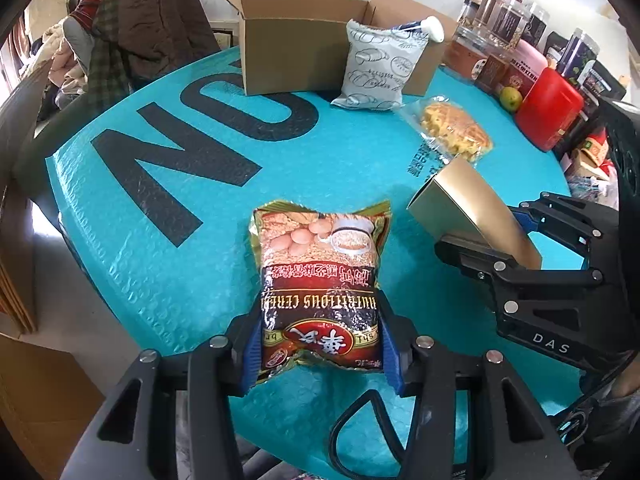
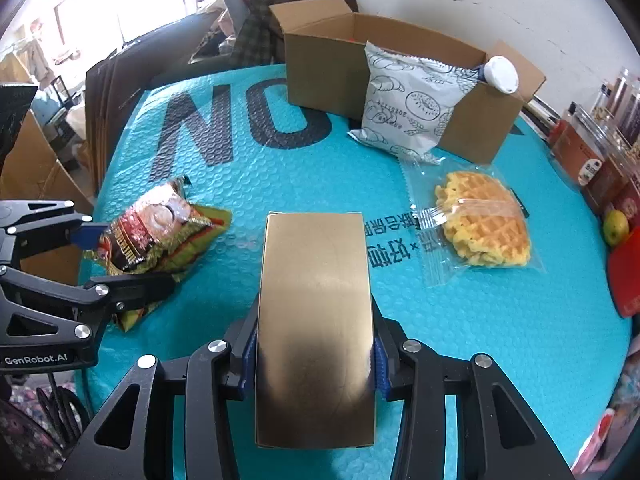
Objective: Organize snacks
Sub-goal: 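Lift the cereal bag and gold box with both grippers, then carry the cereal bag and gold box over the cardboard box with both grippers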
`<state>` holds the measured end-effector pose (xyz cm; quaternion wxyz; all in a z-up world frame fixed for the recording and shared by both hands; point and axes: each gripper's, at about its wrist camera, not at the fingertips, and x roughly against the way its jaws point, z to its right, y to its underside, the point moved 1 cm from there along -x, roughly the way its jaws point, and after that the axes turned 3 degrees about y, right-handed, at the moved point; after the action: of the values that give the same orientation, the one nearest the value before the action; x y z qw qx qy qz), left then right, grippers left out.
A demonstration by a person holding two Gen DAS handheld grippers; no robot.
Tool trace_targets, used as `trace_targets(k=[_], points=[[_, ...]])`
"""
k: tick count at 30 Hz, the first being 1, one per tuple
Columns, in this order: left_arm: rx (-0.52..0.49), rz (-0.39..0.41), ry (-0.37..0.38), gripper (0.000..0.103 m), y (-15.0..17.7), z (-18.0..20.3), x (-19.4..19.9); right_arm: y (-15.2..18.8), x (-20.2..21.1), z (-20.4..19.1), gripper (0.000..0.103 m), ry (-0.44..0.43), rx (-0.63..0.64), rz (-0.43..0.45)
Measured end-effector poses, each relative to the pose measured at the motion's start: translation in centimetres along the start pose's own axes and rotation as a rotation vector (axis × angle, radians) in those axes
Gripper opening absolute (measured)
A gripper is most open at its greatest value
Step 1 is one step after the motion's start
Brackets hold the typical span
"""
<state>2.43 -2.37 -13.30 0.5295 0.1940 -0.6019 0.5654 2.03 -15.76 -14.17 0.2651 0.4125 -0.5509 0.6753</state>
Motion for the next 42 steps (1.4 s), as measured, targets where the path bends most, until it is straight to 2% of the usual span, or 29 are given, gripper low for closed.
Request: trace_targets(k=[10, 18, 31, 42], points=[[-0.010, 0.049, 0.017, 0.046, -0.3, 0.3, 1.8, -0.6, 1.9, 0.2, 0.044, 0.005, -0.015, 0.041], [-0.030, 0.130, 0.016, 0.046, -1.7, 0.5, 4.3, -1.8, 3.8, 0.4, 0.044, 0.011, -0.014, 0.096], [-0.059, 0.294, 0.032, 0.046, -6.7, 1.1, 7.9, -6.7, 7.3, 1.9, 0.044, 0.031, 0.012, 0.205], [-0.085, 0.416, 0.023, 0.046, -12.9, 1.5, 9.9, -12.1, 8.5, 5.0, 0.044, 0.064, 0.015, 0.288]])
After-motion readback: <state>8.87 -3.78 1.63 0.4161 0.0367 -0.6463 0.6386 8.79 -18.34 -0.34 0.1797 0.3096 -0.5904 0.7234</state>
